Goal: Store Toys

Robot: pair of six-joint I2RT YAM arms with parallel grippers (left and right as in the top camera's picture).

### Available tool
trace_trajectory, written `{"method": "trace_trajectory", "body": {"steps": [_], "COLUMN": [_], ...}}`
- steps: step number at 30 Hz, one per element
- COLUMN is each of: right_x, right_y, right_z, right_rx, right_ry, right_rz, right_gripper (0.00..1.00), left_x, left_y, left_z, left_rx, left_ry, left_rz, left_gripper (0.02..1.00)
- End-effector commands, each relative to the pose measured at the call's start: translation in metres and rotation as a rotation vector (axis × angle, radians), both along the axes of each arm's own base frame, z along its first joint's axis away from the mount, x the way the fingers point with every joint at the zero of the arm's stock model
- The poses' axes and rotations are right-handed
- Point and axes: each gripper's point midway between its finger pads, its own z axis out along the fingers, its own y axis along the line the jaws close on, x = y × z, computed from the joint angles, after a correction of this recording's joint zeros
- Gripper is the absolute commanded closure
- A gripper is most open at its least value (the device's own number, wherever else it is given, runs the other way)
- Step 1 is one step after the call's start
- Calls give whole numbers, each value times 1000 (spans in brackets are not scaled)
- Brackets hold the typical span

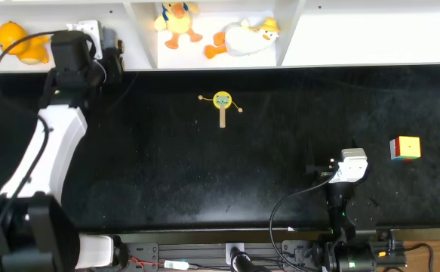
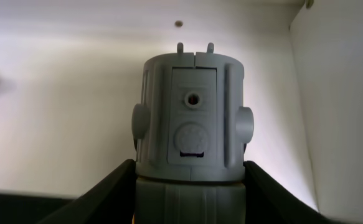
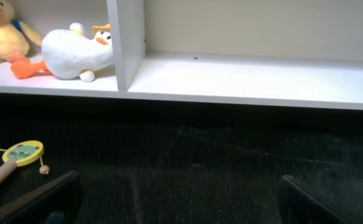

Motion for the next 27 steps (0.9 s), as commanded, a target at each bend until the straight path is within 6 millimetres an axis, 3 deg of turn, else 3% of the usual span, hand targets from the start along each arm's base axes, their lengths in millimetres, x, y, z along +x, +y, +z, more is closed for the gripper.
{"method": "trace_trajectory", "body": {"steps": [1,8,9,11,16,21,27], "right_x": [-1,-1,-1,-1,-1,-1,-1], "right_y": [1,1,1,1,1,1,1], "right_z": [4,4,4,4,4,4,4], "right_rx": [3,3,3,3,3,3,3], "right_ry": [-14,-14,-14,-14,-14,-14,-14], "right_rz": [2,2,2,2,2,2,2], "right_gripper": [5,5,5,7,5,5,5], "left_x": [18,29,29,29,29,14,-33], "left_y": [-4,1,2,2,2,1,8], "left_z": [17,10,7,4,0,-1,2], "left_rx": [7,23,24,24,24,24,55], "left_ry": [-66,-83,-78,-71,-59,-9,83], "left_rz": [-18,3,6,6,5,5,32], "left_gripper": [551,549,511,299,23,20,20]}}
